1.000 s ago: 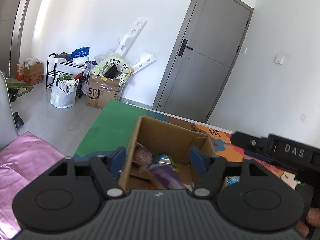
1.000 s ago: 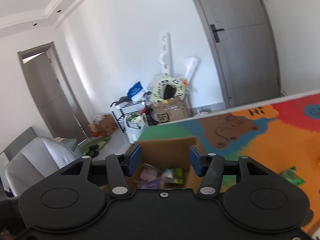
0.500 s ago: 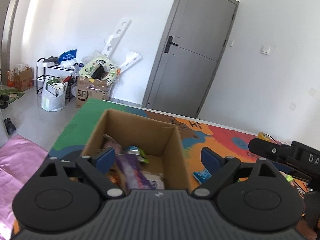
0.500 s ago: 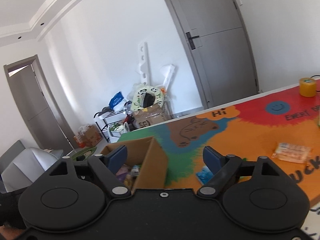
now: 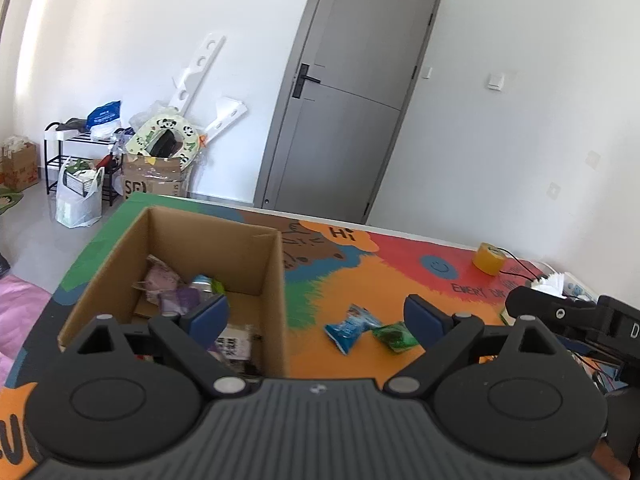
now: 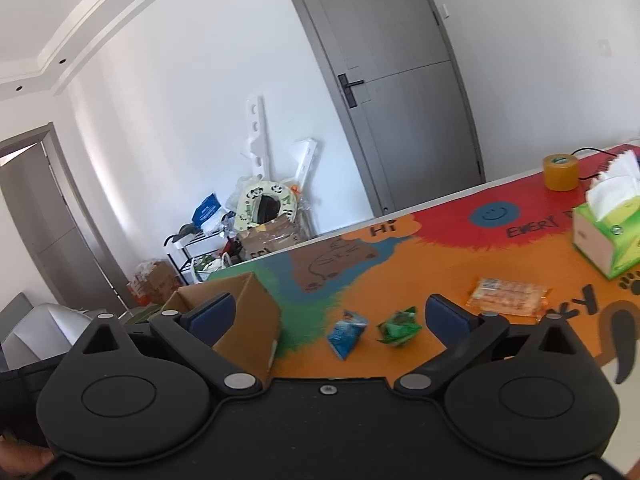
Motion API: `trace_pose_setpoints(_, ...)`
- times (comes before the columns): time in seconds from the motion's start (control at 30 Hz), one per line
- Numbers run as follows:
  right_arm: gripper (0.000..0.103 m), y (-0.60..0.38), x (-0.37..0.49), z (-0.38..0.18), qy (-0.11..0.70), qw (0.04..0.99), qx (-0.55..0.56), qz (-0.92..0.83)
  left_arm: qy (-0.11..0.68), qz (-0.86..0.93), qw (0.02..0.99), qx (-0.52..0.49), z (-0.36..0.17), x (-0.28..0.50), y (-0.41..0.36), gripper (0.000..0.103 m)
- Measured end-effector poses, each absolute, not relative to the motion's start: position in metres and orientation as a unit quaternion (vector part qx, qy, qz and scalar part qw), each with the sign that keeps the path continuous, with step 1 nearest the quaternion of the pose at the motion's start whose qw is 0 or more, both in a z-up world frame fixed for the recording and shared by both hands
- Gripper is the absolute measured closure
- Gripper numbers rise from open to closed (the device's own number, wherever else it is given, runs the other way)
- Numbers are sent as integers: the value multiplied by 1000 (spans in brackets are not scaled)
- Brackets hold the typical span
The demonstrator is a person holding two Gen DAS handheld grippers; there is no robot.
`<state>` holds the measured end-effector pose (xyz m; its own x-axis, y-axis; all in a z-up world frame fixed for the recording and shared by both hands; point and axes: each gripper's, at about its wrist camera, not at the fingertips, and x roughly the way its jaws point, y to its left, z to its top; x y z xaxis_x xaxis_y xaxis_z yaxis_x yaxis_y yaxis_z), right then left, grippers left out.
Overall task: Organize snacks
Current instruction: 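Move both open tools back toward the remaining snacks on the table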
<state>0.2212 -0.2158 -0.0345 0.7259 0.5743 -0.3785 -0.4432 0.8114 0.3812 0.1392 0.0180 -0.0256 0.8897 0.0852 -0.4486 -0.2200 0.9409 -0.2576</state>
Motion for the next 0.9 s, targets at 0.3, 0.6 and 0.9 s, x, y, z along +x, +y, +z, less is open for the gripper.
trace_pose_setpoints(0.3,0,-250,221,-42,255,922,144,253,232,53,961,-140,-27,147,-11,6)
trace_pose_setpoints(0.6,0,-284,219,-48,259,924,153,235,239,41,962,-130,-29,156,-38,6)
trace_pose_setpoints(0.9,0,-310,227,-65,275,923,168,209,261,9,956,-133,-47,170,-57,6)
